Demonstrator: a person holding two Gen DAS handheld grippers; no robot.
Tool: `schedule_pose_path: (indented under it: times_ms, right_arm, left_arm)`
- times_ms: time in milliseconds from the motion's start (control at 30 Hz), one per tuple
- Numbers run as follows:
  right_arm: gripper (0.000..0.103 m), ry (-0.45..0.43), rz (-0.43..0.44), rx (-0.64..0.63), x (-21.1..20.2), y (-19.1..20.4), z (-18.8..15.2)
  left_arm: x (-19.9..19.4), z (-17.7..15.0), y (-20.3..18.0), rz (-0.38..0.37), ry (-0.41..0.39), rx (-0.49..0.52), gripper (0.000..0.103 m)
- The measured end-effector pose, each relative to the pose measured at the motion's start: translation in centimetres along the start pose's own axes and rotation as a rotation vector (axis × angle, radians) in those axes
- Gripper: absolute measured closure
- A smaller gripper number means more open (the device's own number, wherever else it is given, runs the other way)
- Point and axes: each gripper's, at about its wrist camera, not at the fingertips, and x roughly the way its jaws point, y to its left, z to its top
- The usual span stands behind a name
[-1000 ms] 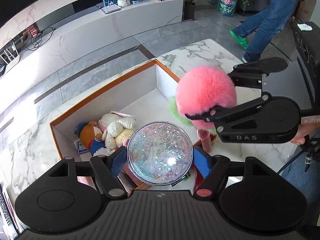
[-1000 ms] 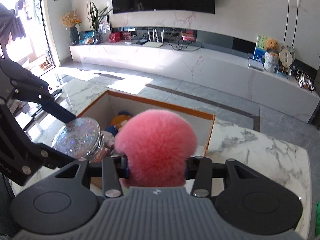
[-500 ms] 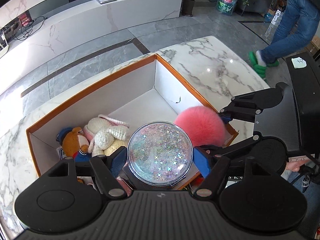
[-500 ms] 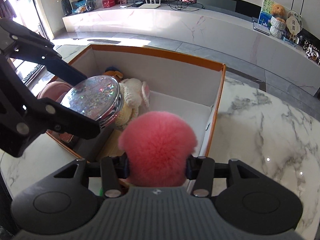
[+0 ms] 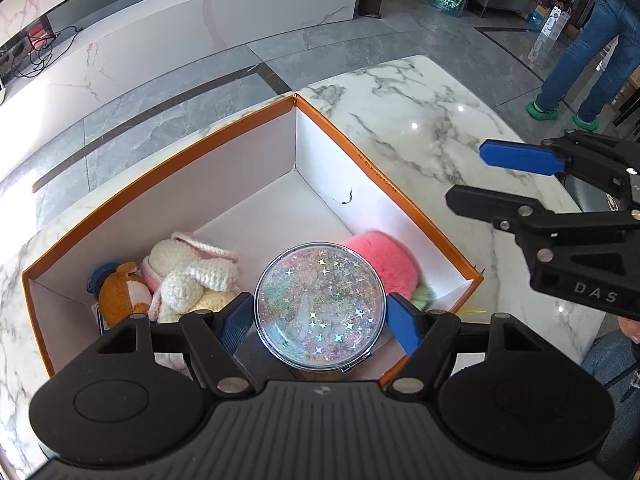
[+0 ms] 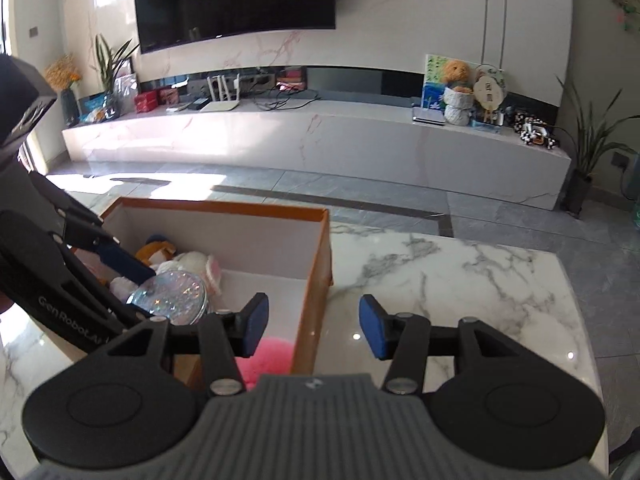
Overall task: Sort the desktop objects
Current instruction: 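Open both grippers to drop the mirror and pompom into the orange box, then withdraw both grippers from the box toward the remaining items on the table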
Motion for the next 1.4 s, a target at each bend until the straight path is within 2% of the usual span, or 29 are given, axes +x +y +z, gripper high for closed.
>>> schedule_pose_path:
  times_ms: [100, 233, 467, 1067, 1400]
  right_arm:
    - [0.05, -0.027, -0.053, 0.044, 0.6, -0.8, -0.6]
    - [0.05, -0.023, -0.079, 0.06, 1.6, -1.0, -1.6]
    - [0.049, -0.029, -0.052, 0.078, 1.6, -1.6, -2.4]
    - [0.046, -0.029, 0.002, 0.076, 1.5, -1.0, -3.0]
    - [0.042, -0.019, -0.002, 0.091, 1.5, -1.6, -3.1]
  left_arm:
    - [1.0, 0.3, -0.3, 0.007, 0.034, 0.004, 0.019]
    - [2.0, 0.1, -0.6, 0.017, 0.058, 0.003, 0.019]
    - [3.9, -0.7, -1.0, 0.072, 0.127, 0.008, 0.019]
    - [4.8, -0.9, -0.4, 0.082, 0.172, -0.052, 0.018]
    - [4.8, -0.7, -0.8, 0.109, 0.192, -0.056, 0.018]
